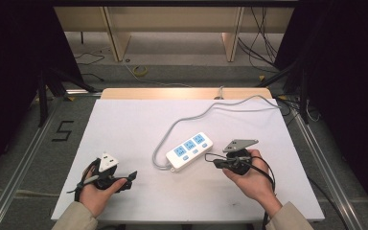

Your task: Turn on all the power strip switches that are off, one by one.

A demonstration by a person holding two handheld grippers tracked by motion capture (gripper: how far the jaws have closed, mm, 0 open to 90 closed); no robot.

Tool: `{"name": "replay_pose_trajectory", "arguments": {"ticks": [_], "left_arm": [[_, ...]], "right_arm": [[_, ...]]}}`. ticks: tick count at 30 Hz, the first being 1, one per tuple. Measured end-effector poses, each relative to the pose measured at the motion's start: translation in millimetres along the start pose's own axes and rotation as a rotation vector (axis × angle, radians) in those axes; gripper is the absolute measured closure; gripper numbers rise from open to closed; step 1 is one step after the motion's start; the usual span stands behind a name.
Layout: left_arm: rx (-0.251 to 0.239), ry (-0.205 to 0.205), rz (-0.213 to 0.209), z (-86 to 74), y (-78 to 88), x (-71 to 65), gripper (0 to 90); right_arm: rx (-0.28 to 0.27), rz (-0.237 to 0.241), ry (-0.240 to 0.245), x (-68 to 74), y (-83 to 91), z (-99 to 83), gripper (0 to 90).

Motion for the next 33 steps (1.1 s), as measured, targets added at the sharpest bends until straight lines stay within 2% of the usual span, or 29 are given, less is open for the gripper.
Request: {"name": "replay_pose_trajectory", "arguments": {"ticks": [21, 33], "left_arm": [[-0.003, -0.002, -0.009, 0.2, -0.4, -1.1, 16.6], [-0.001, -0.008, -0.007, 0.2, -0.5, -1.2, 16.6]], "right_arm": [[0.030, 0.000, 0.005, -0.3, -13.9, 18.4, 90.0], [0.051, 0.013, 0.018, 6.4, -23.5, 29.7, 90.0]]}}
Point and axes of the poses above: each handheld gripper's, and its own axes: y roughly backward along the jaws, z roughly out of its top, x roughly to its left, the point moved 7 cm from there along -y, roughly forward along the jaws, and after that the axes turned 2 degrees about -z, right-handed, at the moved point
